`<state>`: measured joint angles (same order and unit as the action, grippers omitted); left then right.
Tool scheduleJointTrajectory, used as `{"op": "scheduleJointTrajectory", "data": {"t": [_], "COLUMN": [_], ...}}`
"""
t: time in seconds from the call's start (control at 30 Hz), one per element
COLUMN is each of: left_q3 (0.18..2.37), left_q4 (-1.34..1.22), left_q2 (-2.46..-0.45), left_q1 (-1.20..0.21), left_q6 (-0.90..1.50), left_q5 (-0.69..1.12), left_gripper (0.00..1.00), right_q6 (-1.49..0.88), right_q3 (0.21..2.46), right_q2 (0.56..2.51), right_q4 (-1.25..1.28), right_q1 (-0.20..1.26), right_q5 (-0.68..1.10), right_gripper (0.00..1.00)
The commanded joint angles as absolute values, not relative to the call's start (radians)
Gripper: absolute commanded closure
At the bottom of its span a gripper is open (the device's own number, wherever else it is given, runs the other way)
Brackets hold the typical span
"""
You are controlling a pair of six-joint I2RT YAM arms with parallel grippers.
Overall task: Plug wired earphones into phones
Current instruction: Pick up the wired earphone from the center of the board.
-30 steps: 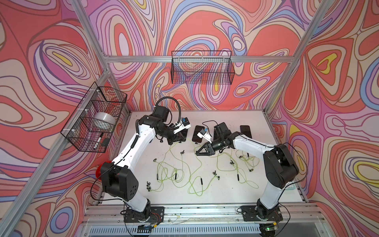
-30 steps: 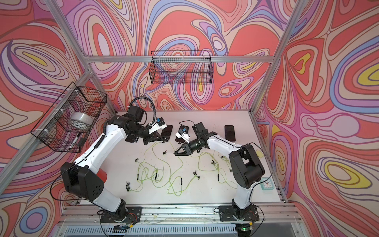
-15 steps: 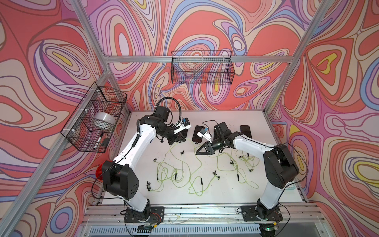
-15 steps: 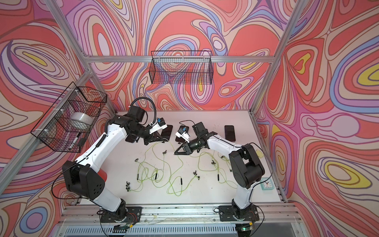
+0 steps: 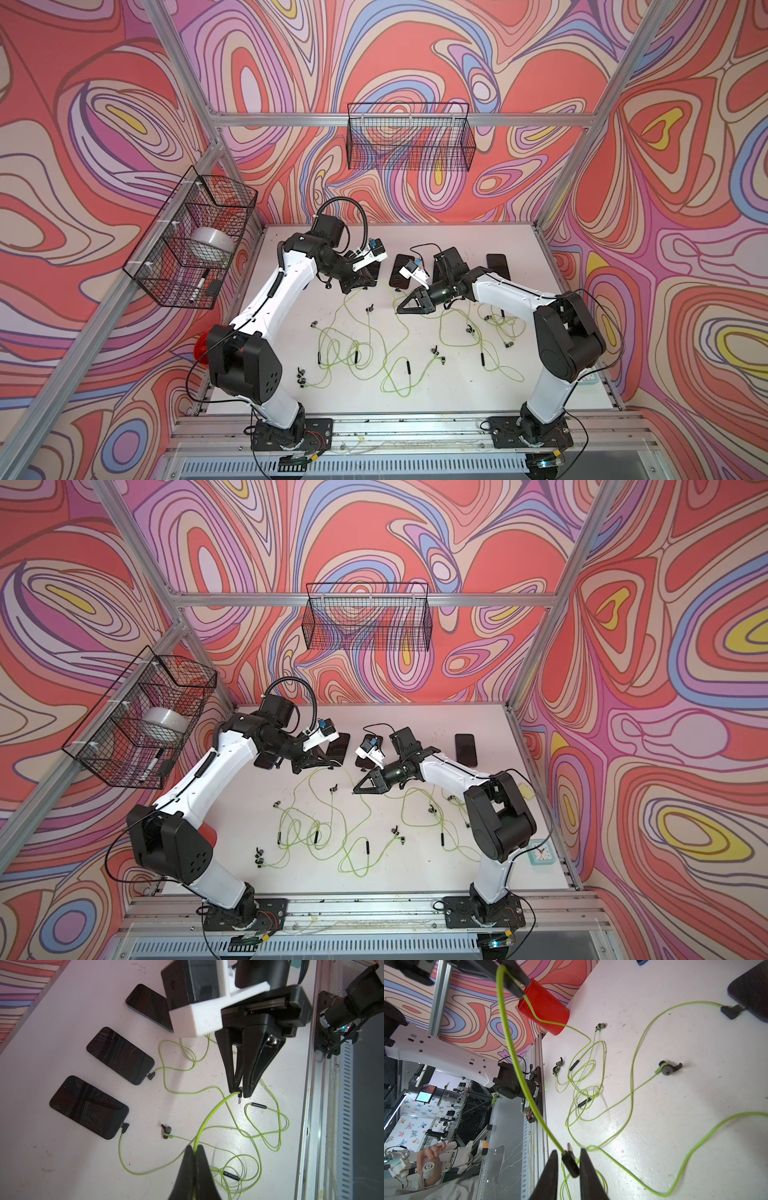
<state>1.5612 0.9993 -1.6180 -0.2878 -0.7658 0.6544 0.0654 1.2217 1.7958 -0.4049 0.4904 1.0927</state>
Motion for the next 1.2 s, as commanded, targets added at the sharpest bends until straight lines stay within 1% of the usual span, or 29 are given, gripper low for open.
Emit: {"op": "scheduleJointTrajectory", "data": {"t": [0.0,0.2,0.4,0.97,1.17], "left_q3": [1.58,1.583,1.584,1.587,1.596], "left_q4": [1.011,1.011,1.011,1.012,1.02], "left_q2": [-1.627,-1.631,-1.634,-1.637,-1.643], "left_q1": [-0.282,-0.282,-0.282,-0.282,-0.279], "left_q6": [-0.772,-0.772,-0.77,-0.767,-0.765], "left_q5": [0.677,0.679,0.68,0.678,0.68], "left_gripper": [1.0,1.0,1.0,1.0,1.0], "right_q6": [0.075,0.075,0.069,0.058,0.06], "right_q3": [1.215,1.212,1.213,1.206,1.204], "right_q2": [1.781,1.789,1.795,1.798,1.802], "right_q4": [-0.408,-0.413,-0.403,-0.385,-0.393], "right_q1": [0.495,0.495,0.498,0.505,0.509], "right_q5": [1.103,1.104,1.1,1.092,1.101], "right_gripper": [0.79,0.75,0.75,0.83,0.8]}}
